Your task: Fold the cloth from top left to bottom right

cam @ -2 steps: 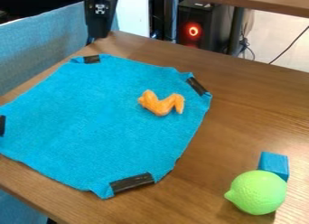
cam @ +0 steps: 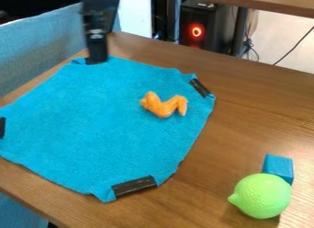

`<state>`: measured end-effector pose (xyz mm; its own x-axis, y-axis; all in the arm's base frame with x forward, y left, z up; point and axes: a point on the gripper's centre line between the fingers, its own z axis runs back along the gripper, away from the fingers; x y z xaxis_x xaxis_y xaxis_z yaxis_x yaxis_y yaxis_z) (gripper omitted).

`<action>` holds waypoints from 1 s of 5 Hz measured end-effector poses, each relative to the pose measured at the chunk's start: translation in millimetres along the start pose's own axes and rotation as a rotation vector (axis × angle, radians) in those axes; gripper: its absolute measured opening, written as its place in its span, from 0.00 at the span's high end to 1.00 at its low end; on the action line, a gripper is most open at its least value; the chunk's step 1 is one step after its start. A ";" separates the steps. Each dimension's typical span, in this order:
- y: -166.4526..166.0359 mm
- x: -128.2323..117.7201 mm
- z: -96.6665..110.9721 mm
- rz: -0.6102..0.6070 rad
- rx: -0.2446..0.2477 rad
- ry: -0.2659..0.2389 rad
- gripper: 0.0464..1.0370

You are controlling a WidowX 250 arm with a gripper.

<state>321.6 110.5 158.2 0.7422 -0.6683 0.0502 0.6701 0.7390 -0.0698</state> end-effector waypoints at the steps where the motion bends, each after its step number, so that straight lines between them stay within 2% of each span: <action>1: -8.8 -34.0 24.1 0.201 0.312 -0.090 0.04; 2: -10.2 -72.2 24.7 0.447 0.433 -0.214 0.04; 3: -15.7 -99.7 22.5 0.714 0.448 -0.283 0.04; 4: -19.0 -121.3 15.0 0.997 0.431 -0.330 0.04; 5: -13.4 -146.3 -8.9 1.274 0.304 -0.365 0.04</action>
<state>204.0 197.6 142.9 0.7707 0.5125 0.3786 -0.5367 0.8424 -0.0476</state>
